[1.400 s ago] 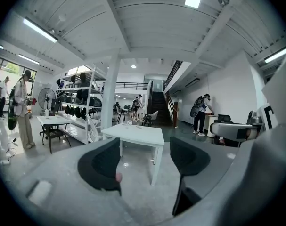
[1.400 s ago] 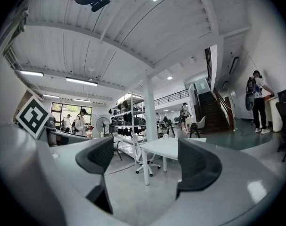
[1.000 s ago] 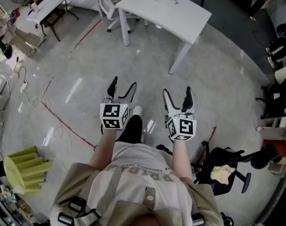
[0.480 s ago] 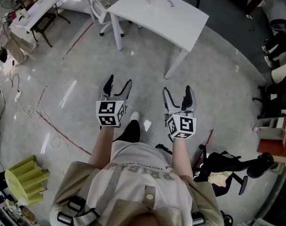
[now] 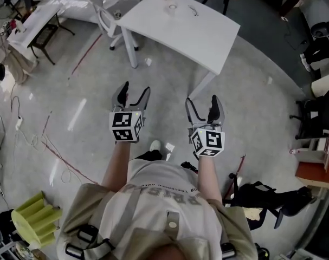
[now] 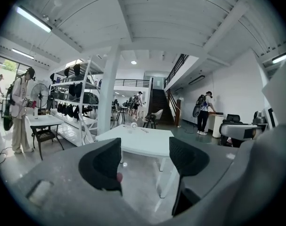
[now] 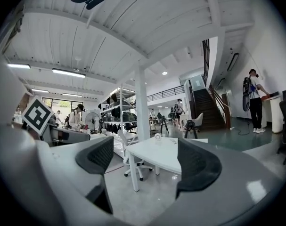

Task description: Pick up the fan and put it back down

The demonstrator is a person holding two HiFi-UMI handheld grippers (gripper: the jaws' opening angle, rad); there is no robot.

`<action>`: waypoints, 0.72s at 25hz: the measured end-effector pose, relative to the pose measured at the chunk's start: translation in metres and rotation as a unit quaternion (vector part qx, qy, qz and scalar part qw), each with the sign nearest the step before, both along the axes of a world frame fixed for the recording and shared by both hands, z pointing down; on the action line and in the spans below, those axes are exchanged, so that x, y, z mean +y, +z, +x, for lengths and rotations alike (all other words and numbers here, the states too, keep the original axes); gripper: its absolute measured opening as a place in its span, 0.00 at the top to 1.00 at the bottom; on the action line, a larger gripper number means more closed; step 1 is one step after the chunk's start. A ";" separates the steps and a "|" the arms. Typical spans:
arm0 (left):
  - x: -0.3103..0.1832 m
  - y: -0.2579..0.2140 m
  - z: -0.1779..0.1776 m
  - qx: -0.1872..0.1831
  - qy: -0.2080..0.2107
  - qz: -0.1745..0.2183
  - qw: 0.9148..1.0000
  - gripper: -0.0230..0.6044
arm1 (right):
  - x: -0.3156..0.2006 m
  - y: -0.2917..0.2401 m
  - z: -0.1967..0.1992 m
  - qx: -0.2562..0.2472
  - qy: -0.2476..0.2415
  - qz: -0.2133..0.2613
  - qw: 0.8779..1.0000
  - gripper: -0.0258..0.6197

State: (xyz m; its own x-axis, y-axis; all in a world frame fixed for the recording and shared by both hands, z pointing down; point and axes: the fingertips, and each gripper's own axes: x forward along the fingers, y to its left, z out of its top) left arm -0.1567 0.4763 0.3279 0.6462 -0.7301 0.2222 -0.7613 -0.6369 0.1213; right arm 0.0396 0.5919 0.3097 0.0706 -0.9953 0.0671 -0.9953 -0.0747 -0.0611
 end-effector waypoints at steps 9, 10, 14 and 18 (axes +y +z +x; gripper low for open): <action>-0.056 0.005 0.021 -0.011 0.009 0.008 1.000 0.43 | -0.056 0.005 0.028 -0.006 0.012 0.005 1.000 0.34; -0.061 0.007 0.021 -0.013 0.008 0.006 1.000 0.43 | -0.060 0.006 0.029 -0.007 0.013 0.005 1.000 0.34; -0.073 0.013 0.023 -0.019 0.007 -0.002 1.000 0.43 | -0.074 0.010 0.035 -0.010 0.016 0.001 1.000 0.34; -0.082 0.021 0.025 -0.024 0.003 -0.009 1.000 0.43 | -0.084 0.017 0.042 -0.016 0.018 -0.005 1.000 0.34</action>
